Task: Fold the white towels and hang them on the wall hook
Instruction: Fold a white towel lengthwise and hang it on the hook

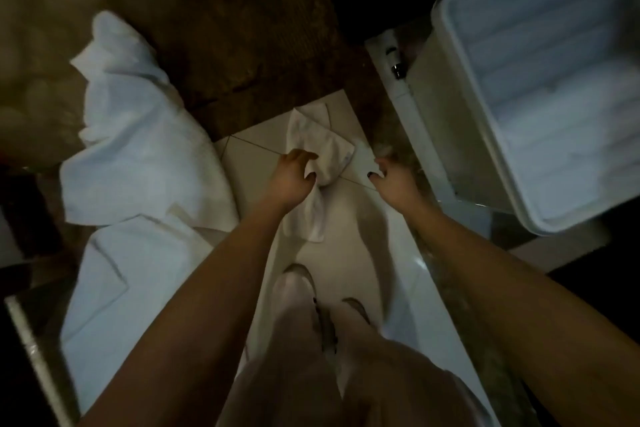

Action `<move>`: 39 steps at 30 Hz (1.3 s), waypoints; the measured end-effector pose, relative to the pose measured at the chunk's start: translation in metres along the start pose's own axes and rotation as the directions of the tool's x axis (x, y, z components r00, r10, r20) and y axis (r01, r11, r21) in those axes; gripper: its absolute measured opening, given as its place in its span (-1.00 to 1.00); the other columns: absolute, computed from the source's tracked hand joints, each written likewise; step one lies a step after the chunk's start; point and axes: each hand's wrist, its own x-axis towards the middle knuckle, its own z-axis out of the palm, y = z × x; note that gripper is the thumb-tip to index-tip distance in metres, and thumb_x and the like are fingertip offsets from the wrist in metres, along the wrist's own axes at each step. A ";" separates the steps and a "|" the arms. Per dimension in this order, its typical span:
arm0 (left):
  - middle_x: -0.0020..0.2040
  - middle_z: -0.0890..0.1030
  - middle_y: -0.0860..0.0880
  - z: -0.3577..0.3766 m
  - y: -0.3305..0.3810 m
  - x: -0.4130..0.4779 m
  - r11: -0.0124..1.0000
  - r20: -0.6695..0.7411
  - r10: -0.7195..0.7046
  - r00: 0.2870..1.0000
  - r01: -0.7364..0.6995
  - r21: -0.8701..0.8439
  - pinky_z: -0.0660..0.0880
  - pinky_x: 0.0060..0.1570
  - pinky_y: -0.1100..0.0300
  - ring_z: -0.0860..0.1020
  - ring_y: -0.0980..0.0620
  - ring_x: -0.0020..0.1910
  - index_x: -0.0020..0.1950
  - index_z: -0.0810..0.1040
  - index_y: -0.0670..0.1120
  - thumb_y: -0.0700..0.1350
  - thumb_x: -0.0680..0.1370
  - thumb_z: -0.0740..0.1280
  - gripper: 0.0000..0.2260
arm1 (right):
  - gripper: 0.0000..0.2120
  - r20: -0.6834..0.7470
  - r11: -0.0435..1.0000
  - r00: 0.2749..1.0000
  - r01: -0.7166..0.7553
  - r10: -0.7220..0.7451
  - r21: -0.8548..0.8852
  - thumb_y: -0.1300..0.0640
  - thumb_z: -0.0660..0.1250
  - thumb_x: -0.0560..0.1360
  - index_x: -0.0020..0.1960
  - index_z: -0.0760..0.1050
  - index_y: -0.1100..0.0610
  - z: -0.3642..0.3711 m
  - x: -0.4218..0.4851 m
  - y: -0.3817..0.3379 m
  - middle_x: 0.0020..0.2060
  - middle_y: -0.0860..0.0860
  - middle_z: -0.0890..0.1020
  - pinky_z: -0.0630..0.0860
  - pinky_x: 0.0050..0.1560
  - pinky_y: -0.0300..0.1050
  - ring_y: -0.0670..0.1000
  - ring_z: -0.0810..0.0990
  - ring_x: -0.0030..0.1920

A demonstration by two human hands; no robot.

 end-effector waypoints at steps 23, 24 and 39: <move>0.32 0.42 -0.08 0.031 -0.070 0.089 0.957 0.050 0.112 0.992 -0.121 0.264 0.08 0.41 -0.18 0.20 -0.13 0.43 0.20 0.52 -0.09 0.04 0.49 0.38 -0.65 | -0.68 -0.205 0.917 0.957 0.262 -0.206 0.300 0.19 0.33 0.56 -0.32 0.33 -0.01 0.060 0.083 0.010 -0.39 -0.09 0.38 0.28 -0.39 -0.43 -0.17 0.36 -0.36; 0.31 0.45 -0.07 0.020 -0.059 0.072 0.954 0.063 0.132 0.989 -0.144 0.264 0.07 0.41 -0.17 0.19 -0.11 0.45 0.20 0.52 -0.10 0.06 0.49 0.38 -0.64 | -0.71 -0.176 0.919 0.969 0.221 -0.171 0.326 0.17 0.32 0.57 -0.29 0.35 0.00 0.051 0.064 0.008 -0.38 -0.09 0.39 0.28 -0.39 -0.44 -0.18 0.38 -0.35; -0.20 0.52 -0.05 -0.243 0.180 -0.118 0.979 0.289 0.158 0.944 -0.188 0.076 0.31 -0.31 0.19 0.47 0.01 -0.19 -0.09 0.55 -0.08 -0.11 0.49 0.42 -0.91 | -0.81 -0.273 0.876 0.953 0.241 -0.132 0.417 0.15 0.25 0.59 -0.20 0.45 0.04 -0.188 -0.252 -0.095 -0.31 -0.05 0.47 0.31 -0.37 -0.44 -0.26 0.45 -0.35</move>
